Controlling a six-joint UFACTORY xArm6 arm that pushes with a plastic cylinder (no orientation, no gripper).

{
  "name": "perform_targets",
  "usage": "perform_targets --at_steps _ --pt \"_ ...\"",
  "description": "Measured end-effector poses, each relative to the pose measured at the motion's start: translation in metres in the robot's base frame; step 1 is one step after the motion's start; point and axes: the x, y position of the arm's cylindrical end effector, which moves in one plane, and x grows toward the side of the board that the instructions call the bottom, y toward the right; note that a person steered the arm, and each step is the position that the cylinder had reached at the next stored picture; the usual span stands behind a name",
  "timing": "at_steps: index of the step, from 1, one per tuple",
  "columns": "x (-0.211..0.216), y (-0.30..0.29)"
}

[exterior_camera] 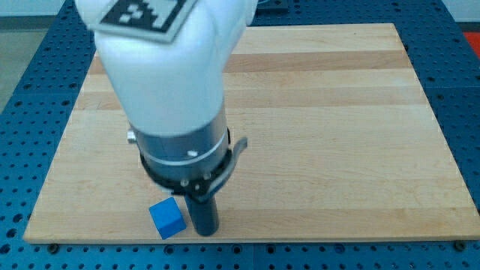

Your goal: Move the blue cube beside the blue triangle

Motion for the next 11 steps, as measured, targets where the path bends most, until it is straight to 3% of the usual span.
perform_targets --at_steps 1,3,5,7,8,9,10,11 --pt "0.0 -0.021" --pt "-0.044 -0.086" --pt "-0.008 -0.088" --pt "-0.075 -0.116" --pt "-0.042 -0.112" --pt "-0.06 -0.147" --pt "-0.11 -0.136" --pt "-0.131 -0.123"
